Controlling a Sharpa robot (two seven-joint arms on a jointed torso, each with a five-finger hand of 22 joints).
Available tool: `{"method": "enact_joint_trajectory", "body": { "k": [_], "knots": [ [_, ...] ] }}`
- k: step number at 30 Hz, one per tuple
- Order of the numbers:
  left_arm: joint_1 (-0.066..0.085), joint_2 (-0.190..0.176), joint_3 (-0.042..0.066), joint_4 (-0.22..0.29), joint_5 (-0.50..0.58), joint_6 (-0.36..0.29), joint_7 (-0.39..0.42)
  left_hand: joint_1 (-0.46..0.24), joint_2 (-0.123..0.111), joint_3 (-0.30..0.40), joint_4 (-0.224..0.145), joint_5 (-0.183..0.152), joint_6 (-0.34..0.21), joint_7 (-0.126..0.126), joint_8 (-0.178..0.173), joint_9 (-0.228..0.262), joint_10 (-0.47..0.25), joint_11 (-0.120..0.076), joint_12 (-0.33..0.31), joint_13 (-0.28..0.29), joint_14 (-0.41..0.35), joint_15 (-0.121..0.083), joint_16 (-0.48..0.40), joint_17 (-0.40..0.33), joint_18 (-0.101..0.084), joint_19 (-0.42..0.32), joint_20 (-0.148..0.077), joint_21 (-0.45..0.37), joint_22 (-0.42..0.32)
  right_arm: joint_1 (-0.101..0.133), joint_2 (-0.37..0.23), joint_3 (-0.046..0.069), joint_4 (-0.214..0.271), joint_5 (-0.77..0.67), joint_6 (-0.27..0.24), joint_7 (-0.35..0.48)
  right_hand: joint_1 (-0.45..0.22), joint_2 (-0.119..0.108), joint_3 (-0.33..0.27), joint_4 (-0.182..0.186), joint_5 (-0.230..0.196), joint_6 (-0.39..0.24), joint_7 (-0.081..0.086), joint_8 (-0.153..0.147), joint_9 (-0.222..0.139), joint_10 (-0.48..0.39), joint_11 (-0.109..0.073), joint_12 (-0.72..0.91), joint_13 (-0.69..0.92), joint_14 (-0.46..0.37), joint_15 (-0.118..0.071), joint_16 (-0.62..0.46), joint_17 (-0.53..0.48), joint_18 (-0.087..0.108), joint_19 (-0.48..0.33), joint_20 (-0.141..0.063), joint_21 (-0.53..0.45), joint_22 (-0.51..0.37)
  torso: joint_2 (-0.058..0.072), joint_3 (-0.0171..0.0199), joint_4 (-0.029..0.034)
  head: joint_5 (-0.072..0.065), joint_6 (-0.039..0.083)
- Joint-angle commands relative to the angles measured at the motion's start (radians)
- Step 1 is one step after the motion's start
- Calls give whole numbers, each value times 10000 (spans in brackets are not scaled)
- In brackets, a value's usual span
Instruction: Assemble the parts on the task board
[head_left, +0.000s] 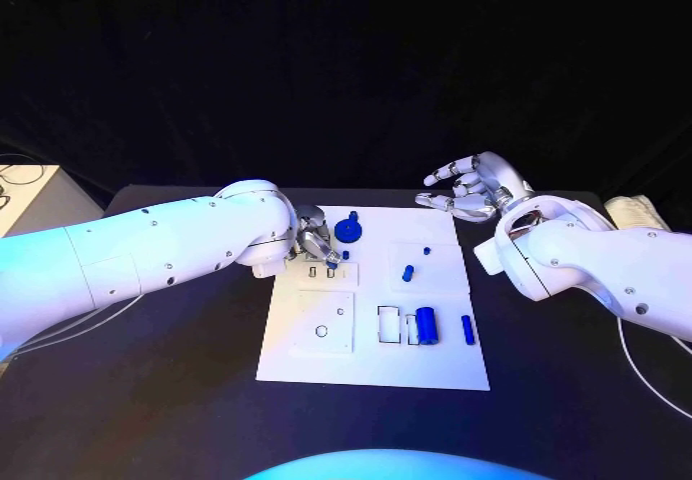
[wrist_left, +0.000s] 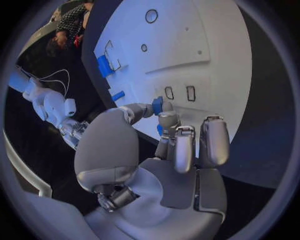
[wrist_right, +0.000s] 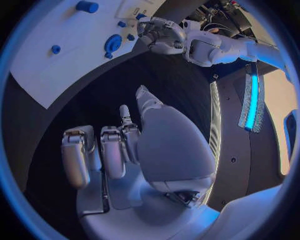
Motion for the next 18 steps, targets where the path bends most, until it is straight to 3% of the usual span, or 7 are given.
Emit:
{"method": "enact_joint_trajectory", "body": {
  "k": [1, 12, 18],
  "knots": [
    [4, 11, -51, 55, -583, -149, -66, -82, 41, 2236, -2295, 95, 201, -157, 47, 600, 65, -8, 57, 37, 1075, -72, 33, 2635, -110, 73, 18, 47, 31, -1, 3, 2, -15, -25, 138, 75, -51, 77, 41, 35, 17, 13, -4, 39, 4, -76, 10, -72, 1323, 1028, 30, -15, 2514, -144, 1047, 48, 61, 2631, 0, -11, 7, 11, -17],
    [-13, 12, -269, 84, -706, -168, -88, -114, 39, 2245, -2341, 244, 233, -171, 58, 623, 105, -21, 97, 88, 1075, -86, 33, 2635, -124, 125, 4, 79, 97, -2, 14, 1, -42, -10, 158, 76, -51, 77, 41, 35, 17, 13, -4, 39, 4, -76, 10, -72, 1323, 1028, 30, -15, 2514, -144, 1047, 48, 61, 2631, 18, -14, 4, 51, -53],
    [-51, 23, -322, 113, -686, -191, -87, -114, 39, 2245, -2341, 244, 233, -171, 58, 623, 105, -21, 97, 88, 1075, -86, 33, 2635, -124, 125, 4, 79, 97, -5, 25, 1, -49, -8, 171, 74, -51, 77, 41, 35, 17, 13, -4, 39, 4, -76, 10, -72, 1323, 1028, 30, -15, 2514, -144, 1047, 48, 61, 2631, 24, -21, -5, 67, -61]
  ]
}}
